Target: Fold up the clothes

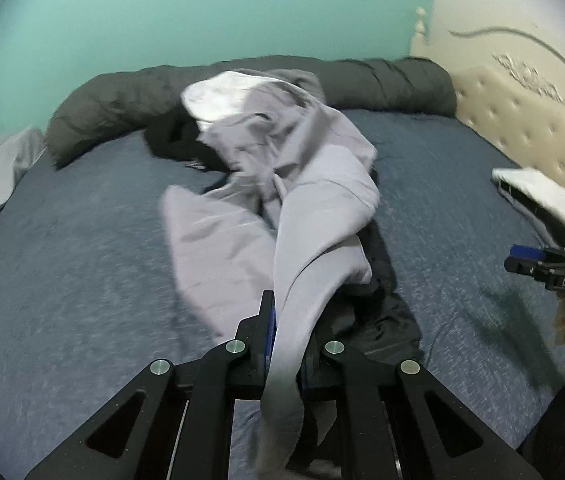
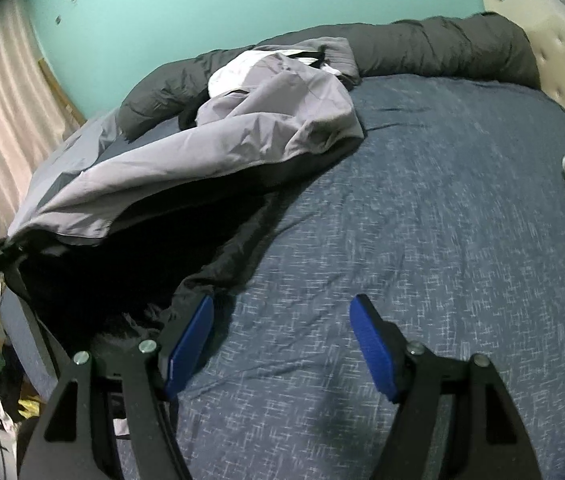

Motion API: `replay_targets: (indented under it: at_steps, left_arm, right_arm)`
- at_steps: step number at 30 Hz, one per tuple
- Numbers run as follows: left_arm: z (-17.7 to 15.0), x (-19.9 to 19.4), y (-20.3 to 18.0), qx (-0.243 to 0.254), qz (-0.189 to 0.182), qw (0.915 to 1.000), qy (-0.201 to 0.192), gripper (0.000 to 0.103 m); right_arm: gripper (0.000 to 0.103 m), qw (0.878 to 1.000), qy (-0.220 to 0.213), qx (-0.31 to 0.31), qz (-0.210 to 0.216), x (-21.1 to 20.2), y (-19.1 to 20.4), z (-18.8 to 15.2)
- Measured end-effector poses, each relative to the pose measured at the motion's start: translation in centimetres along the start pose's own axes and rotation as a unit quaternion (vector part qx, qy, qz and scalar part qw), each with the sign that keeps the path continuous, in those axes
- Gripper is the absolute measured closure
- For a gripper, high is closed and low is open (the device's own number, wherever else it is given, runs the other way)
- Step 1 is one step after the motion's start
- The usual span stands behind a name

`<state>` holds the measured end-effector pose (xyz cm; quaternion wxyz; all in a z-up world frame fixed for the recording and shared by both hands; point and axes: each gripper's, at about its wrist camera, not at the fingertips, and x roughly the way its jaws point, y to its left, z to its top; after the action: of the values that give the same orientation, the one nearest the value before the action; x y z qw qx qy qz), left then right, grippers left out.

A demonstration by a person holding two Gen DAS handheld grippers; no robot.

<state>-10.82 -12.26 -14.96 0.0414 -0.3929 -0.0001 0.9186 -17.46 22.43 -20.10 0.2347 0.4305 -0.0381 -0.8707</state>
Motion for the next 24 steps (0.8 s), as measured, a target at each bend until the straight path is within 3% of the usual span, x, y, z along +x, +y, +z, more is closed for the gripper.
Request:
replay_targets:
  at_steps: [9, 24]
  left_arm:
    - [-2.1, -3.1, 6.8, -0.049, 0.025, 0.9985, -0.009, 0.094]
    - [-2.7, 1.3, 11.5, -0.091, 0.021, 0.9956, -0.001, 0.095]
  right_arm:
    - [0.031, 0.998, 0.035, -0.056, -0.020, 4.4, 2.8, 0.3]
    - [0.029, 0.989, 0.044, -0.137, -0.046, 13.5, 4.6, 6.3]
